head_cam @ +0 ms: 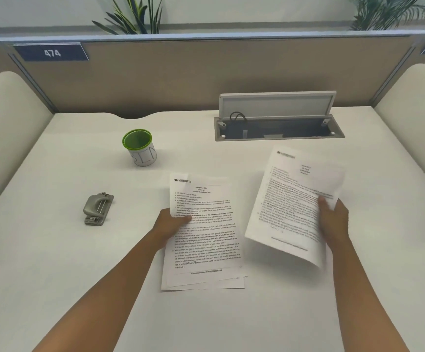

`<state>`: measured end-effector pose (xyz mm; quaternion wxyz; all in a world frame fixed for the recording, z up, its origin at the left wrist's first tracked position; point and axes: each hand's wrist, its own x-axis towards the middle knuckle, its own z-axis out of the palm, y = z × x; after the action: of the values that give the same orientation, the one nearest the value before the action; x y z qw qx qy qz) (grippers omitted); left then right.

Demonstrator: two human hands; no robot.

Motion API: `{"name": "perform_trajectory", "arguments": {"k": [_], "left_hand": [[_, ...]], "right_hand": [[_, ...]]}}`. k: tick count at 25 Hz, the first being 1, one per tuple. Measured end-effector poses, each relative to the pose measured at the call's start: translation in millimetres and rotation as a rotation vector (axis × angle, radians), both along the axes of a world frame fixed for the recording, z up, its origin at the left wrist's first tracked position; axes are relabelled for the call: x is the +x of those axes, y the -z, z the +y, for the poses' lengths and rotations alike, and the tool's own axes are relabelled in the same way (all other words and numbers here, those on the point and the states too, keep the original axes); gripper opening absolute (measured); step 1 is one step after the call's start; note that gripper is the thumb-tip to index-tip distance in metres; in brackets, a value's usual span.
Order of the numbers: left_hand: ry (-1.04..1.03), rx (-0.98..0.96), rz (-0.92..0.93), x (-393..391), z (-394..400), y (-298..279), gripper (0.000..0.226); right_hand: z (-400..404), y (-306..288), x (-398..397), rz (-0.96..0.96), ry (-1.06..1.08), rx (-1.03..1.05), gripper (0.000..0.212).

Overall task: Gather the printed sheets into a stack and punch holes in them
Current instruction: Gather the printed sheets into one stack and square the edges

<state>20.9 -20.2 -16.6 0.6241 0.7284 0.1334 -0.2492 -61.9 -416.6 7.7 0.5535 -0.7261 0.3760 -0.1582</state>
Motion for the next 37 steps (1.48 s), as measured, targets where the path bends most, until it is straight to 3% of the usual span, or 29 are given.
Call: {"name": "perform_trajectory", "arguments": {"k": [9,12,16,18,20,23,26,28,31,32,37], "left_hand": [[-0.038,-0.053,0.105,0,-16,-1,0.030],[-0.100,-0.041,0.158,2,-23,-4,0.049],[-0.069,-0.029,0.041,-4,-26,2,0.025],[-0.055,-0.009,-0.015,-6,-28,3,0.026],[-0.057,-0.006,-0.050,-8,-30,0,0.024],[-0.017,-0.109,-0.062,-8,-28,-8,0.022],[0.097,-0.260,-0.035,-4,-21,-20,0.032],[0.137,-0.323,-0.014,0,-20,-29,0.040],[0.148,-0.360,-0.006,6,-27,-46,0.050],[0.149,-0.348,-0.023,7,-30,-51,0.051],[0.067,-0.242,-0.214,19,-37,-80,0.029]], "right_hand": [[88,19,20,-0.003,-0.383,-0.072,0.029],[114,26,19,-0.005,-0.463,-0.094,0.028],[143,29,20,0.015,-0.507,-0.222,0.025],[154,28,20,0.004,-0.534,-0.235,0.029],[158,30,20,-0.016,-0.562,-0.236,0.042],[149,31,17,0.022,-0.489,-0.208,0.083],[137,24,16,-0.030,-0.412,0.148,0.115],[132,14,16,-0.052,-0.408,0.302,0.103],[133,-1,24,-0.101,-0.528,0.349,0.048],[136,-6,26,-0.129,-0.531,0.328,0.038],[142,-34,39,-0.282,-0.462,0.169,0.018]]}}
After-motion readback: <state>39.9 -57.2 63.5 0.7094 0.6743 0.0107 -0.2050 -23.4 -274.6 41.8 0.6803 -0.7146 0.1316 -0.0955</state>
